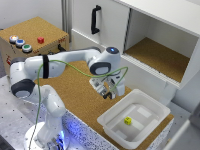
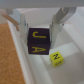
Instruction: Store the purple object in the box
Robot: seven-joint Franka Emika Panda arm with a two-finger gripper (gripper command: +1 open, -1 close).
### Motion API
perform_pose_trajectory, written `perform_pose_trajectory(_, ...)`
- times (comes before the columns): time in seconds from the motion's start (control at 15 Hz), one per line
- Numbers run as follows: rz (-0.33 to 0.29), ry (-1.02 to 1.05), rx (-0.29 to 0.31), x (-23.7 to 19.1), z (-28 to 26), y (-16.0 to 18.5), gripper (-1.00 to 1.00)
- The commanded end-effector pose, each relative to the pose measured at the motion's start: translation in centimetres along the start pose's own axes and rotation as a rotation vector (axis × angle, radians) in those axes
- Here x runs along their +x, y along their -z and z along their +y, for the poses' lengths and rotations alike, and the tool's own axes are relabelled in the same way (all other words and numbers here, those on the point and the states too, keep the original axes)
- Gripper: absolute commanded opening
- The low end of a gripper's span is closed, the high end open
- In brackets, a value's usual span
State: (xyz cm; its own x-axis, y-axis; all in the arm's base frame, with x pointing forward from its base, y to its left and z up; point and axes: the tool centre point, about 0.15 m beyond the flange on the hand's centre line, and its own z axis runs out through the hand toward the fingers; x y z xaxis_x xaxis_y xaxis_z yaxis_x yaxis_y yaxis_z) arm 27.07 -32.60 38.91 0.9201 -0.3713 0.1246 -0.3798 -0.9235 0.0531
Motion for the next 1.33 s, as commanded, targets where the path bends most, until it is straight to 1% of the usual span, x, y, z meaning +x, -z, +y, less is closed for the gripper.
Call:
perform_pose_trajectory(0.0,-0.152,0.021,0.057,6.9,3.0,-3.8,-1.0)
perform_pose_trajectory(0.13,-0.171,0.022,0.052,8.6,3.3,-6.3,-1.0)
perform_pose_trajectory(0.27,-0.171,0.008,0.053,9.6,3.7,-8.2,-1.0)
perform_pose_trajectory(0.4,-0.146,-0.005,0.064,10.2,4.0,-9.8,-1.0)
perform_pose_trajectory(0.47,-0.124,-0.008,0.074,10.4,4.0,-10.3,-1.0)
perform_pose_trajectory(0.53,-0.094,0.003,0.091,10.8,4.0,-10.8,-1.0)
perform_pose_trajectory(0.6,-0.08,0.018,0.107,11.2,3.8,-11.3,-1.0)
perform_pose_trajectory(0.8,-0.065,0.043,0.136,12.4,3.7,-13.2,-1.0)
perform_pose_trajectory(0.87,-0.073,0.055,0.136,12.9,3.6,-14.0,-1.0)
perform_pose_trajectory(1.13,-0.063,0.076,0.113,14.6,3.4,-15.6,-1.0)
perform_pose_trajectory(1.27,-0.069,0.069,0.104,15.6,3.5,-16.7,-1.0)
